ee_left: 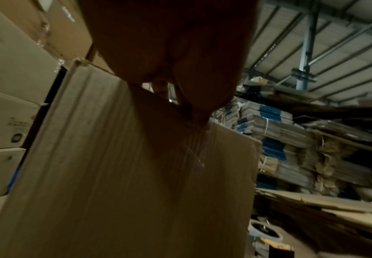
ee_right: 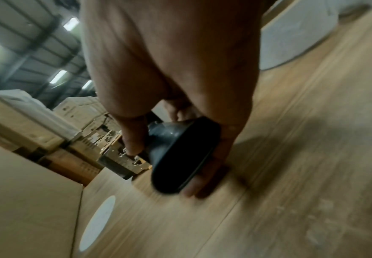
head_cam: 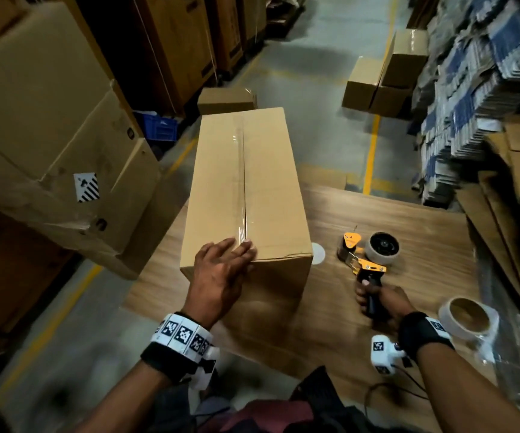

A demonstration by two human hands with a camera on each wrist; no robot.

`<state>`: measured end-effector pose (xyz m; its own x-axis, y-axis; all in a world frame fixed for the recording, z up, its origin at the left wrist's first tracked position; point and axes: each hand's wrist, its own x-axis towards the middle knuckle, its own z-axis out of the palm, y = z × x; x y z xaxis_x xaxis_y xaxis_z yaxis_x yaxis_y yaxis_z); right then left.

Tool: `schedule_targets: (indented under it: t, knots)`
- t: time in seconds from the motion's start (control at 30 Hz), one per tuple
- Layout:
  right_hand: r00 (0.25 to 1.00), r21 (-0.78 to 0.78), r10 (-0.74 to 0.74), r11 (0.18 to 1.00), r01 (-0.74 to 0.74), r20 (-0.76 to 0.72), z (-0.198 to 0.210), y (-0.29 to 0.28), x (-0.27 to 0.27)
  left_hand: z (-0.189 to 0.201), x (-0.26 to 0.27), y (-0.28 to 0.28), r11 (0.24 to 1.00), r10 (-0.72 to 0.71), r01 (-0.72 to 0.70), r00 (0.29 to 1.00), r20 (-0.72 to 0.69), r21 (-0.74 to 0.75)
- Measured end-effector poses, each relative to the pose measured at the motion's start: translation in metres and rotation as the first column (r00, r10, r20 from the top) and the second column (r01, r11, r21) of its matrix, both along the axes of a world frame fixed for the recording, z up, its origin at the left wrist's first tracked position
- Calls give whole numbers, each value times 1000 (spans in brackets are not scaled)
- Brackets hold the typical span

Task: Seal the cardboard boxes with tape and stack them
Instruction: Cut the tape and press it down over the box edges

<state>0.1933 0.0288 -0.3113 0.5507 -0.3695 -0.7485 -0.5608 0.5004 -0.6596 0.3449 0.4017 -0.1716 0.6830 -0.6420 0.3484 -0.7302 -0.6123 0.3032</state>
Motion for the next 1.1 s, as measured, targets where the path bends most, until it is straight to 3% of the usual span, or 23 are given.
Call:
schedule_targets:
  t: [0.07,0.17,0.33,0.37,0.43,0.47,0.53,0.6,0.73,1.0,1.1]
  knots:
    - [994,75,-38,997,31,100,14,7,3,3,4,1,1000,-17,17,999,-33,-21]
    - [982,29,-68,998,64,177,42,12,-3,-2,10,-1,999,4,-6,999,-46,-39]
    - [906,-2,67,997,-73,417,128,30,-11,-5,13,-15,997,3,-6,999,-47,-71]
    - [887,-38,122,992,-117,446,146,35,-11,-1,14,-16,993,24,-35,995,-93,-115]
    - [851,-76,201,979,-188,485,174,45,-10,15,12,-16,944,52,-155,942,-333,-290]
    - [835,-72,228,972,-223,501,185,50,-9,24,11,-16,889,40,-237,892,-451,-391]
    - [805,-58,287,952,-302,519,199,61,-6,45,12,-20,779,-2,-346,833,-554,-523]
    - [776,-66,359,922,-382,518,208,76,-4,60,15,-28,710,-60,-397,789,-612,-582]
    - [711,-88,466,862,-499,527,216,99,5,69,12,-33,685,-95,-459,713,-695,-565]
    - [644,-138,530,819,-556,552,218,114,27,60,2,0,607,-62,-544,694,-717,-579]
    - [631,-172,549,812,-557,549,219,116,32,62,-2,8,579,-54,-539,723,-688,-612]
